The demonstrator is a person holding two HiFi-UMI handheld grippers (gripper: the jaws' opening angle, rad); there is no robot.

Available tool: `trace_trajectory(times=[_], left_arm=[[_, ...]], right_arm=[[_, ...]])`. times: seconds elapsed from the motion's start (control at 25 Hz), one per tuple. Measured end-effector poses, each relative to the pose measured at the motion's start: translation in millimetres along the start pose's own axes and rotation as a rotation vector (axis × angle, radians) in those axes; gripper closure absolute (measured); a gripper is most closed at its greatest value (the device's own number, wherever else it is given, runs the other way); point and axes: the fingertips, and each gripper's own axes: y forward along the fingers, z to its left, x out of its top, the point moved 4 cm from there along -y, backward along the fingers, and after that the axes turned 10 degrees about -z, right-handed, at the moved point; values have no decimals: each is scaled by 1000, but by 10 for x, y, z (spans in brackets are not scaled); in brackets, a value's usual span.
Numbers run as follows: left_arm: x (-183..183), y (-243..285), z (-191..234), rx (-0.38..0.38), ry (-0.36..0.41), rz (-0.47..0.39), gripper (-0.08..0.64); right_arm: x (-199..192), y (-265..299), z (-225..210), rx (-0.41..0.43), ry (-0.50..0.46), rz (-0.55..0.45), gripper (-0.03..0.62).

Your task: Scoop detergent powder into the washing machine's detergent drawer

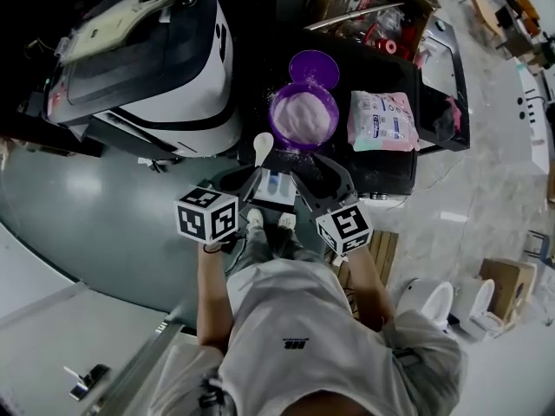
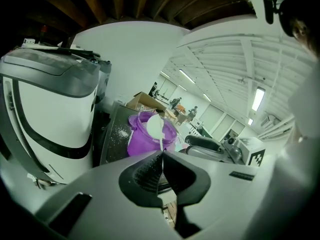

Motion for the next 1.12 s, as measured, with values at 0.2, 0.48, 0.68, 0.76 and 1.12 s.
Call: trace_trajectory(times=[0.2, 0.48, 0.68, 0.76, 1.12], left_arm=[[-149, -142, 75, 1, -4, 19, 545], [-372, -291, 242, -30, -12, 38, 545], [-538, -383, 357, -38, -19, 34, 545], [-627, -393, 396, -40, -17, 42, 545], [-992, -374, 597, -17, -10, 74, 545]], right_arm=[[-83, -12, 153, -9, 14, 11, 411], [-283, 16, 400, -61, 24, 37, 411], [-443, -11, 561, -93, 25, 65, 411], [-524, -27, 597, -103, 32, 75, 411], [-916, -64, 636, -144, 65, 126, 411]])
